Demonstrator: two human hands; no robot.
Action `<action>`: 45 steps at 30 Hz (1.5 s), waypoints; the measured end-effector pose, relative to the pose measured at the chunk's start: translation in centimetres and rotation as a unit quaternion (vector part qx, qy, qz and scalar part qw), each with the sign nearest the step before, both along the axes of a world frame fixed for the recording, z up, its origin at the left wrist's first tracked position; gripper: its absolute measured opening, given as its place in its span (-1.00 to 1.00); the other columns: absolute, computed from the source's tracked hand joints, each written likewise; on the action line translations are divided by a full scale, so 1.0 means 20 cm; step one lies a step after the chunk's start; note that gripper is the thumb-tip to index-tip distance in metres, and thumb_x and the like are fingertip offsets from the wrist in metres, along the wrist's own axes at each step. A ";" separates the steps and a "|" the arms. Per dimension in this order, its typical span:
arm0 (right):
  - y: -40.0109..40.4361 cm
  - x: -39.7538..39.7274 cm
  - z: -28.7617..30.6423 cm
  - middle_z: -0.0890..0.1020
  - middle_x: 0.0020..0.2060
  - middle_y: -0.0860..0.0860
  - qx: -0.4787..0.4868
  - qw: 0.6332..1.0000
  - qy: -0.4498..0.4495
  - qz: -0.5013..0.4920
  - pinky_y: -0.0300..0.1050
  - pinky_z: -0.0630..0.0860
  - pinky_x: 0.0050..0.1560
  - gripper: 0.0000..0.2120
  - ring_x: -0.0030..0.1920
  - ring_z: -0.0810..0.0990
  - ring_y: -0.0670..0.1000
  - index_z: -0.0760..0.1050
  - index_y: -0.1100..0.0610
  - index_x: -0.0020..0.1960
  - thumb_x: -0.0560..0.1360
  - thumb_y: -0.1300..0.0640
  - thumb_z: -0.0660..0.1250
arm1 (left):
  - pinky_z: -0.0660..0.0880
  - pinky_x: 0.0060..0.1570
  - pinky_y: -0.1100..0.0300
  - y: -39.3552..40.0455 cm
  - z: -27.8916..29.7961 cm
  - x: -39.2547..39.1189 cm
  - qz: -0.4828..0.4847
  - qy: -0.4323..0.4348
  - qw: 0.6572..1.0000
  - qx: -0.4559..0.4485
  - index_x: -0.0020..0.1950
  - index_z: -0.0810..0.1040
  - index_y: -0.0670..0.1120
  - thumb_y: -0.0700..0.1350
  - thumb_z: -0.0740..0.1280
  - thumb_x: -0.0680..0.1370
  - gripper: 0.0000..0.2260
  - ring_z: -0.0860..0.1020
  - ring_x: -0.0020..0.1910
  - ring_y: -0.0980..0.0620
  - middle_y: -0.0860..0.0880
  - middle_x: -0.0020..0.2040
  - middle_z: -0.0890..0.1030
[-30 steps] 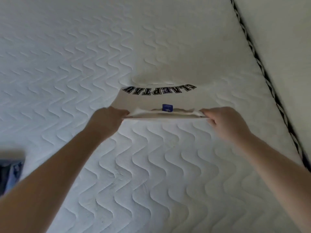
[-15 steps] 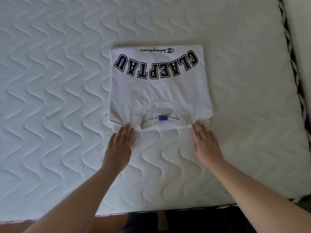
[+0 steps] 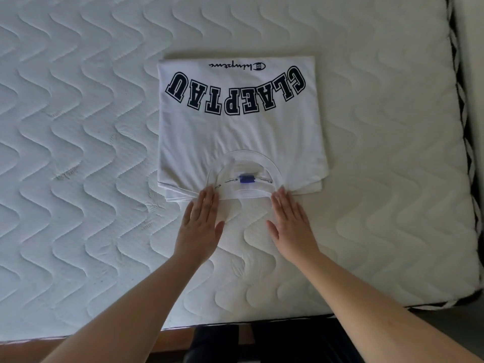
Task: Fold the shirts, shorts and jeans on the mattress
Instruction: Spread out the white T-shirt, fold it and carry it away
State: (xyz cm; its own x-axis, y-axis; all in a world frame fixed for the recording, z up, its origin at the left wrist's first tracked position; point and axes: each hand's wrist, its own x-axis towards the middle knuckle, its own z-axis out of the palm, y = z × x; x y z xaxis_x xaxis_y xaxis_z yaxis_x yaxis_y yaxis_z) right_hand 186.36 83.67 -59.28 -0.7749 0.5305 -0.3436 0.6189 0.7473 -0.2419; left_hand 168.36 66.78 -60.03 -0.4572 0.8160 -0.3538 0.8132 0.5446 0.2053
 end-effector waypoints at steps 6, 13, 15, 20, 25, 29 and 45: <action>0.33 -0.04 0.08 0.48 0.35 0.26 0.015 0.959 0.146 -0.243 0.14 0.39 0.34 -0.57 0.34 0.46 0.24 0.41 0.31 0.39 0.55 0.24 0.33 | 0.04 0.53 0.01 0.02 0.11 -0.08 0.099 -0.063 0.988 0.104 0.60 0.12 -0.11 0.04 0.04 0.66 -0.47 0.08 0.58 0.01 -0.04 0.60 0.13; 0.67 -0.18 0.00 0.61 0.01 0.29 -0.101 0.889 0.105 -0.434 -0.04 0.35 -0.06 -0.75 0.08 0.53 0.27 0.55 0.32 0.11 0.56 0.16 0.27 | 0.44 0.24 0.11 0.08 0.14 -0.43 0.574 -0.149 0.784 0.183 0.45 0.40 -0.11 -0.03 0.22 0.65 -0.62 0.52 0.25 -0.06 -0.10 0.29 0.54; 0.71 -0.19 0.00 0.65 -0.01 0.23 -0.110 0.886 0.095 -0.440 -0.11 0.32 -0.12 -0.73 0.06 0.57 0.24 0.58 0.29 0.10 0.56 0.10 0.30 | 0.50 0.01 0.18 0.08 0.10 -0.52 0.589 -0.180 0.773 0.150 0.29 0.56 -0.09 0.03 0.25 0.63 -0.69 0.60 0.09 -0.07 -0.04 0.08 0.65; 0.71 -0.17 0.05 0.70 -0.03 0.13 -0.122 0.900 0.102 -0.407 -0.14 0.40 -0.05 -0.74 0.04 0.63 0.15 0.63 0.19 0.09 0.52 0.03 0.38 | 0.48 -0.18 0.23 0.12 0.10 -0.62 0.526 -0.197 0.816 0.136 -0.08 0.60 0.09 0.06 0.48 0.46 -0.88 0.62 -0.17 0.11 0.20 -0.26 0.61; 0.71 -0.16 0.10 0.66 -0.17 0.00 -0.115 0.895 0.131 -0.410 -0.16 0.39 -0.08 -0.79 -0.09 0.61 0.04 0.62 0.14 0.01 0.49 0.01 0.42 | 0.60 -0.04 -0.02 0.13 0.11 -0.61 0.548 -0.185 0.800 0.160 -0.31 0.59 0.17 0.00 0.46 0.49 -0.82 0.64 -0.18 0.00 0.13 -0.30 0.65; 0.72 -0.16 0.12 0.64 -0.19 -0.05 -0.109 0.879 0.158 -0.437 -0.22 0.38 -0.10 -0.82 -0.15 0.57 -0.07 0.59 0.06 -0.06 0.49 -0.05 0.41 | 0.57 -0.19 0.27 0.13 0.14 -0.59 0.555 -0.271 0.752 0.231 -0.27 0.67 0.28 0.02 0.42 0.50 -0.81 0.67 -0.23 0.15 0.12 -0.26 0.70; 0.72 -0.19 0.02 0.68 -0.17 0.07 -0.154 0.899 0.072 -0.403 -0.02 0.48 -0.07 -0.73 -0.11 0.62 0.12 0.62 0.17 -0.06 0.56 -0.03 0.31 | 0.44 -0.30 0.17 0.19 0.04 -0.72 0.500 -0.187 0.839 0.108 -0.16 0.60 -0.03 0.03 0.39 0.53 -0.84 0.54 -0.30 0.02 0.00 -0.27 0.63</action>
State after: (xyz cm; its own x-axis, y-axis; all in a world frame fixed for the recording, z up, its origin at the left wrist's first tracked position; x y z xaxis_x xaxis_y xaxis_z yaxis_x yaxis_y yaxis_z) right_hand 182.56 98.14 -58.88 -0.2285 0.8366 -0.4979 0.8754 -0.0471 -0.4810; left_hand 154.04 70.61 -59.26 -0.8413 0.1552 -0.5178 -0.1704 0.8329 0.5265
